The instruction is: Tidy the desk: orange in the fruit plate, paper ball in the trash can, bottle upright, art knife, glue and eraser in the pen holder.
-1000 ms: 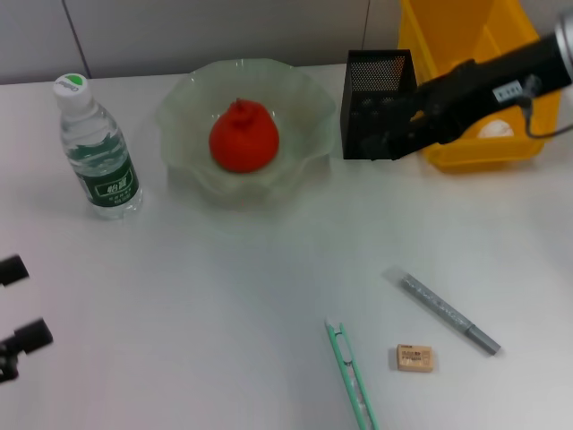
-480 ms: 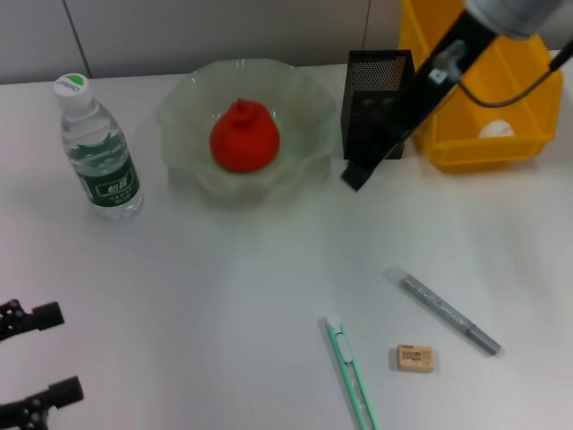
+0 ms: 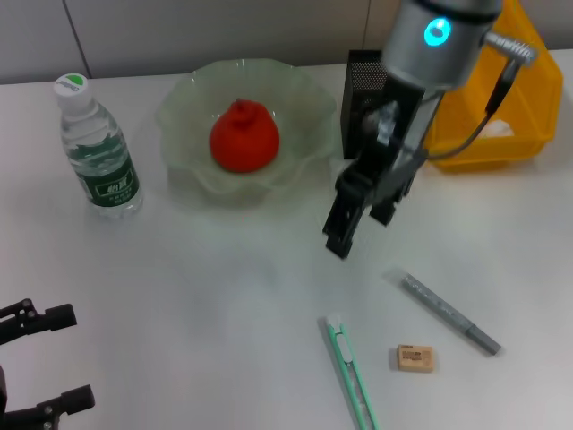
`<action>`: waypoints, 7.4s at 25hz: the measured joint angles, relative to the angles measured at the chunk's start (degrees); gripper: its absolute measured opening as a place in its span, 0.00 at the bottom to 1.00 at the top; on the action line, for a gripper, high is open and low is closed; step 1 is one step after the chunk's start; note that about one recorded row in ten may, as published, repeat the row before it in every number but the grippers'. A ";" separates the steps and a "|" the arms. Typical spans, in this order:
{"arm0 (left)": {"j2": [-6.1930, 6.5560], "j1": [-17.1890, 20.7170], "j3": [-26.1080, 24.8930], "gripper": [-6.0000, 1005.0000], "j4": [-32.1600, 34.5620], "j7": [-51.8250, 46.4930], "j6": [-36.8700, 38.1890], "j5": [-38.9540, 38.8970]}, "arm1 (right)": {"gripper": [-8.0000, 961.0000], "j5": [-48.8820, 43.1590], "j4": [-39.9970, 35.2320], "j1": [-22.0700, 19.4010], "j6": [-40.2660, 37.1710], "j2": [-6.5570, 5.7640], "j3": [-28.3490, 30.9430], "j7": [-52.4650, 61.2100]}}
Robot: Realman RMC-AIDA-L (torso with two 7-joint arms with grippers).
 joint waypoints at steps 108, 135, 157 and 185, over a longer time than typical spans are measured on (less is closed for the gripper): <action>-2.21 -6.85 -0.02 0.81 -3.69 0.53 -5.62 5.27 | 0.63 22.01 20.67 -6.17 26.89 1.67 -25.51 1.10; -2.55 -8.80 0.12 0.81 -5.11 0.59 -6.53 5.27 | 0.52 27.24 20.63 -6.40 29.15 1.67 -29.80 -0.38; -3.09 -9.74 0.24 0.81 -5.09 0.68 -7.54 5.27 | 0.38 27.91 21.83 -5.90 30.09 1.67 -30.75 2.64; -3.79 -12.74 0.33 0.81 -6.62 0.75 -9.33 6.32 | 0.38 29.44 23.83 -6.50 32.11 1.67 -30.59 2.59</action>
